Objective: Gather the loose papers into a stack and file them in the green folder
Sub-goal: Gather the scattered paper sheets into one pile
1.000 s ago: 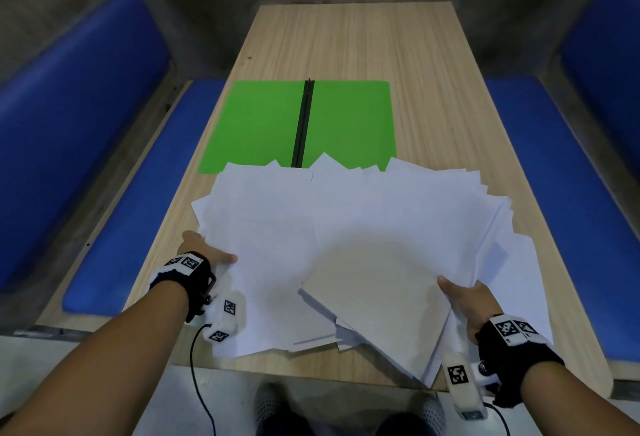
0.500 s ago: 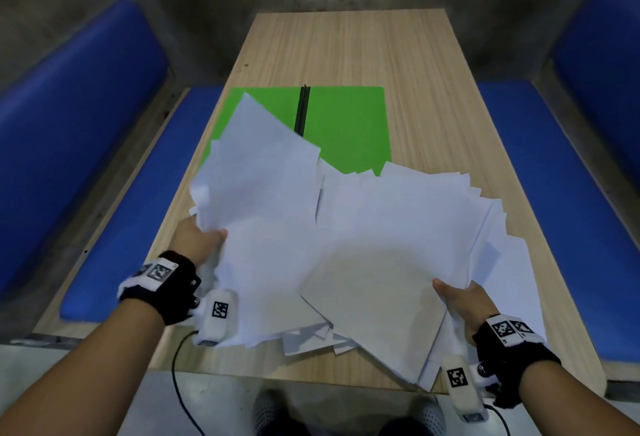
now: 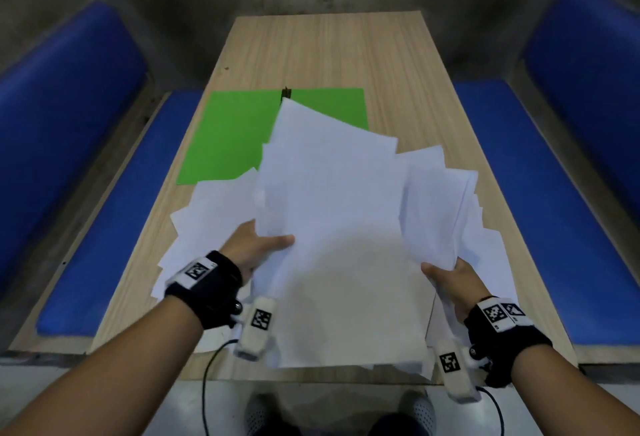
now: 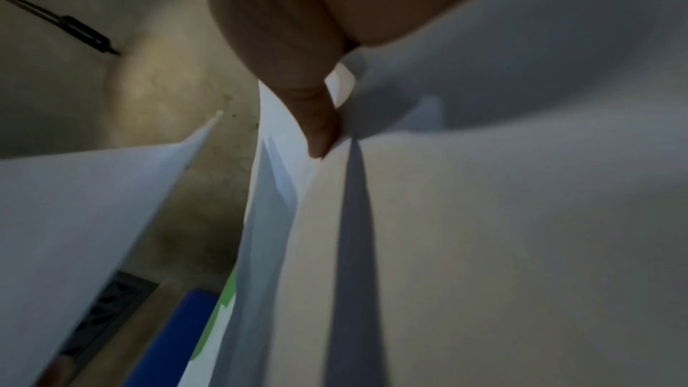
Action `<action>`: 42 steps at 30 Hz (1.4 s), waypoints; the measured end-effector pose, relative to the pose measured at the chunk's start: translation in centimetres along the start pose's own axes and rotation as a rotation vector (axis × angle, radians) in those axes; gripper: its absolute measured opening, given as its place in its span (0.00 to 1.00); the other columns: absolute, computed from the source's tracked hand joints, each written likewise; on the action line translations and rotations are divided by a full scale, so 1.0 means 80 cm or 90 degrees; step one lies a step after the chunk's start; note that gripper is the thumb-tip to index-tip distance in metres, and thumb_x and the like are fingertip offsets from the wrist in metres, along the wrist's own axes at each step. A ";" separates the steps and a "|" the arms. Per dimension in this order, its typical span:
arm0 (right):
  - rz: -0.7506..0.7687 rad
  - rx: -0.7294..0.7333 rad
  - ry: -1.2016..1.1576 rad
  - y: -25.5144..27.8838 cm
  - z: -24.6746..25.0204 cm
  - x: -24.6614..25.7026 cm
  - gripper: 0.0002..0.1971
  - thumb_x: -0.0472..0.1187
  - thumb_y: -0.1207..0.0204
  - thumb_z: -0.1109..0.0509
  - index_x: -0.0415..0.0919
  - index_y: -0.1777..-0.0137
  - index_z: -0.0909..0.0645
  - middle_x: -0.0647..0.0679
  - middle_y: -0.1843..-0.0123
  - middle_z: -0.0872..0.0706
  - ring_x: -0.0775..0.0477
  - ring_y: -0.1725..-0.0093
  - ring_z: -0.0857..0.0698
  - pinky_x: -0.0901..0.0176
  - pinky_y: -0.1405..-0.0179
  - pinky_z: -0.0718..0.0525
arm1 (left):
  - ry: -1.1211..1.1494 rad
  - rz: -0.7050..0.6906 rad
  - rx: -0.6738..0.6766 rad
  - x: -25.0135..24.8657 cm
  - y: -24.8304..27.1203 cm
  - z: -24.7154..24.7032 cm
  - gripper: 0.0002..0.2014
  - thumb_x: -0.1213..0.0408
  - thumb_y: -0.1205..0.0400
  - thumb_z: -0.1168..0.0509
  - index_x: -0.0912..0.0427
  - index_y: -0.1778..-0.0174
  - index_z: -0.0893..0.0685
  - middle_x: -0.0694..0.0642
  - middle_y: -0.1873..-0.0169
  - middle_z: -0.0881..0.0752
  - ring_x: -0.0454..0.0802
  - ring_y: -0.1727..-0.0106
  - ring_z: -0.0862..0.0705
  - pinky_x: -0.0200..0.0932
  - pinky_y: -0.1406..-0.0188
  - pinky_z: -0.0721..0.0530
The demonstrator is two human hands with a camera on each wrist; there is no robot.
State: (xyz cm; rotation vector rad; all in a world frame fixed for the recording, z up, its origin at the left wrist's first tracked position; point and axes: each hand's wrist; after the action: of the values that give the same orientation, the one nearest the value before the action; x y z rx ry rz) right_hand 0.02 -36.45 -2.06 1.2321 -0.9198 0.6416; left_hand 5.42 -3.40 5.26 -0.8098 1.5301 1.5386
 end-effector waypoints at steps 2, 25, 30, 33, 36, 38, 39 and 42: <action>0.005 0.025 -0.024 0.004 0.001 0.011 0.16 0.31 0.21 0.32 0.44 0.35 0.24 0.47 0.46 0.14 0.50 0.49 0.16 0.52 0.39 0.22 | -0.041 0.031 -0.016 0.019 -0.011 -0.018 0.25 0.70 0.37 0.20 0.66 0.42 0.15 0.60 0.54 0.09 0.58 0.53 0.11 0.54 0.47 0.17; 0.051 0.106 -0.053 0.040 -0.015 0.063 0.08 0.38 0.18 0.37 0.42 0.43 0.18 0.54 0.61 0.07 0.50 0.58 0.08 0.65 0.68 0.14 | -0.068 0.035 0.128 0.001 -0.005 -0.029 0.23 0.56 0.17 0.37 0.50 0.26 0.31 0.39 0.36 0.23 0.40 0.33 0.26 0.39 0.33 0.32; 0.168 -0.019 -0.121 0.058 -0.026 0.096 0.24 0.60 0.18 0.47 0.47 0.30 0.27 0.58 0.40 0.18 0.58 0.38 0.18 0.69 0.45 0.21 | 0.059 -0.151 0.023 -0.013 0.015 -0.057 0.14 0.72 0.22 0.32 0.64 0.40 0.17 0.49 0.54 0.07 0.46 0.51 0.10 0.46 0.47 0.13; 0.337 -0.077 -0.054 0.067 -0.027 0.111 0.13 0.44 0.22 0.30 0.50 0.39 0.25 0.59 0.43 0.15 0.66 0.44 0.16 0.66 0.40 0.20 | 0.055 -0.286 -0.047 -0.023 0.028 -0.066 0.11 0.79 0.19 0.38 0.69 0.43 0.18 0.38 0.66 0.09 0.32 0.60 0.12 0.27 0.59 0.18; 0.423 -0.104 -0.012 0.069 -0.026 0.113 0.21 0.37 0.23 0.29 0.48 0.33 0.31 0.63 0.39 0.20 0.69 0.40 0.20 0.70 0.36 0.22 | 0.001 -0.361 -0.085 -0.025 0.040 -0.070 0.10 0.76 0.19 0.37 0.58 0.49 0.16 0.31 0.64 0.10 0.26 0.56 0.14 0.21 0.56 0.22; 0.460 -0.103 -0.012 0.074 -0.032 0.114 0.22 0.37 0.22 0.31 0.51 0.33 0.34 0.65 0.38 0.23 0.72 0.40 0.22 0.74 0.37 0.24 | 0.006 -0.367 -0.078 -0.022 0.047 -0.073 0.10 0.77 0.20 0.36 0.61 0.46 0.18 0.28 0.62 0.11 0.25 0.55 0.14 0.20 0.56 0.22; 0.468 -0.098 -0.023 0.077 -0.036 0.114 0.21 0.37 0.21 0.31 0.55 0.35 0.35 0.64 0.38 0.23 0.71 0.40 0.21 0.74 0.38 0.23 | 0.011 -0.372 -0.064 -0.019 0.050 -0.074 0.11 0.77 0.20 0.35 0.62 0.44 0.18 0.30 0.61 0.10 0.25 0.54 0.14 0.21 0.56 0.21; 0.493 -0.117 -0.046 0.083 -0.043 0.111 0.21 0.46 0.26 0.31 0.60 0.40 0.36 0.57 0.44 0.19 0.58 0.45 0.18 0.67 0.42 0.19 | 0.007 -0.376 -0.042 -0.015 0.056 -0.076 0.17 0.66 0.26 0.28 0.61 0.40 0.17 0.41 0.52 0.09 0.34 0.46 0.13 0.27 0.51 0.19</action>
State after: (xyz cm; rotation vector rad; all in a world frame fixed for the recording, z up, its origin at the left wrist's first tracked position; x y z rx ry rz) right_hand -0.21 -32.10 8.74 0.7110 -1.4970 1.0908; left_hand 1.49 -9.34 8.07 -1.1821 1.1083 1.1453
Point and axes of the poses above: each hand's wrist, its own y-axis away from the middle knuckle, its own z-axis out of the back of the hand, x = y × z
